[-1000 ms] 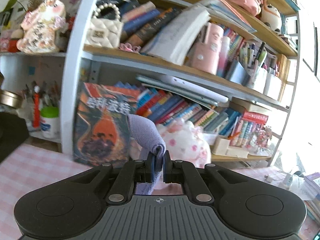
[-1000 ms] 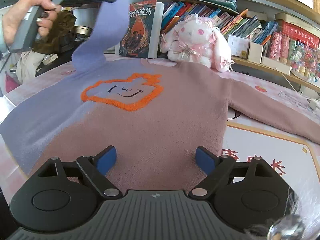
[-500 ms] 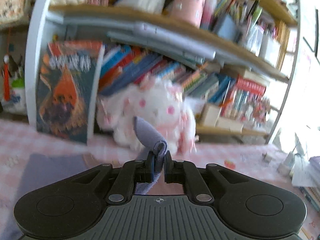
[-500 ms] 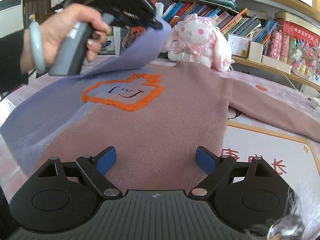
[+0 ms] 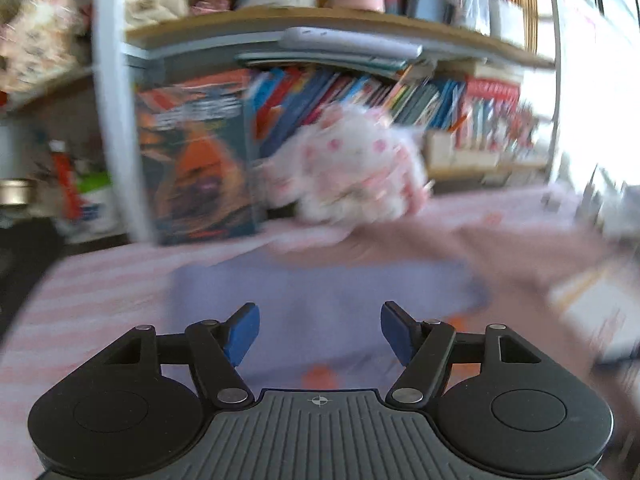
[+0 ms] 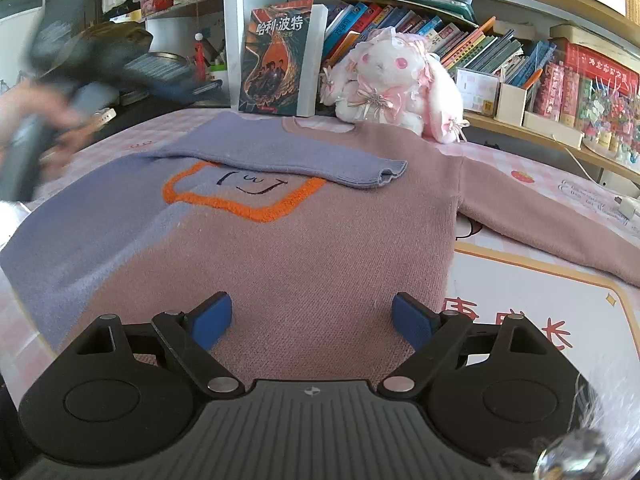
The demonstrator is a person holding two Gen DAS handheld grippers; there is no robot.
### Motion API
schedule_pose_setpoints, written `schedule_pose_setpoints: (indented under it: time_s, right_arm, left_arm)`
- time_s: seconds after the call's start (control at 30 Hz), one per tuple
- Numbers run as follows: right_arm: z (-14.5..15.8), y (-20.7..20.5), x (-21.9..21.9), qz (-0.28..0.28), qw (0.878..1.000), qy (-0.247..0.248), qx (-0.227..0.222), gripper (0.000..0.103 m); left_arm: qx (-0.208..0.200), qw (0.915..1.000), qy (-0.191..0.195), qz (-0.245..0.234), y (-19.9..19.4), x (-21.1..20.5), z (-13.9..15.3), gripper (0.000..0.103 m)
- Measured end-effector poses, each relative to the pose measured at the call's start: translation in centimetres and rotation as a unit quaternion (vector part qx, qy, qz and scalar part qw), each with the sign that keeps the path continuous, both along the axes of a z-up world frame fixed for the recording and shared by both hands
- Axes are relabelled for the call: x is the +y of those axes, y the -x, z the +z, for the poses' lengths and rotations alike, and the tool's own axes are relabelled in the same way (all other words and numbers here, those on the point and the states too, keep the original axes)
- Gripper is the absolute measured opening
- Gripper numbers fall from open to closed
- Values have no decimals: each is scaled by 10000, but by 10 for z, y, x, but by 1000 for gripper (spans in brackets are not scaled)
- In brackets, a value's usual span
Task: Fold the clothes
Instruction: 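Open the left gripper and move it to the lavender side edge, then grasp the lavender side edge with the left gripper and fold it toward the motif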
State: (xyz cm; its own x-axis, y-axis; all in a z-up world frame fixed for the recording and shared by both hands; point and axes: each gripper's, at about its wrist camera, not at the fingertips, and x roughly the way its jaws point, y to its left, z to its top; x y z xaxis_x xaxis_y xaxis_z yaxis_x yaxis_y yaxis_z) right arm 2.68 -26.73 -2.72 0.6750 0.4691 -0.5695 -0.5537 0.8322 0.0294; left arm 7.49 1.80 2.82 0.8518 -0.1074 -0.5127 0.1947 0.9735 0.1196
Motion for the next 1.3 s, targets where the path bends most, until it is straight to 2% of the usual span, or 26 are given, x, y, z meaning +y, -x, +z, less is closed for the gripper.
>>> schedule_pose_setpoints:
  time_s: [0.1, 0.17, 0.3, 0.4, 0.5, 0.6, 0.63, 0.7, 0.77, 0.93, 1.3]
  right_arm:
    - [0, 0, 1, -2, 10000, 22, -10, 87]
    - [0, 1, 1, -3, 10000, 36, -16, 87]
    - [0, 1, 2, -13, 10000, 79, -50, 87]
    - [0, 2, 2, -22, 9999, 113, -78, 87]
    - [0, 2, 3, -27, 9998, 148, -112, 87]
    - [0, 4, 4, -29, 9997, 182, -150, 87]
    - [0, 4, 5, -31, 9997, 191, -156, 87]
    - [0, 4, 5, -35, 9996, 208, -170, 87]
    - [0, 4, 6, -45, 9996, 220, -176, 88]
    - [0, 7, 6, -233, 9997, 81, -29, 88]
    - [1, 13, 39, -25, 10000, 82, -30, 88]
  left_arm:
    - [54, 9988, -368, 312, 37, 31, -10, 69]
    - [210, 9976, -443, 494, 52, 49, -17, 69]
    - [565, 9964, 85, 631, 61, 73, -26, 68]
    - [622, 9952, 416, 638, 60, 76, -30, 64]
    - [614, 9942, 579, 663, 58, 77, -35, 51]
    - [666, 9925, 751, 702, 60, 80, -44, 22]
    - [659, 9915, 855, 722, 61, 84, -47, 20]
    - [596, 9894, 1090, 758, 63, 91, -50, 6]
    - [588, 9878, 1224, 765, 65, 96, -50, 5]
    - [497, 9894, 1140, 744, 69, 100, -47, 5]
    - [455, 9842, 1329, 1076, 66, 138, -44, 5]
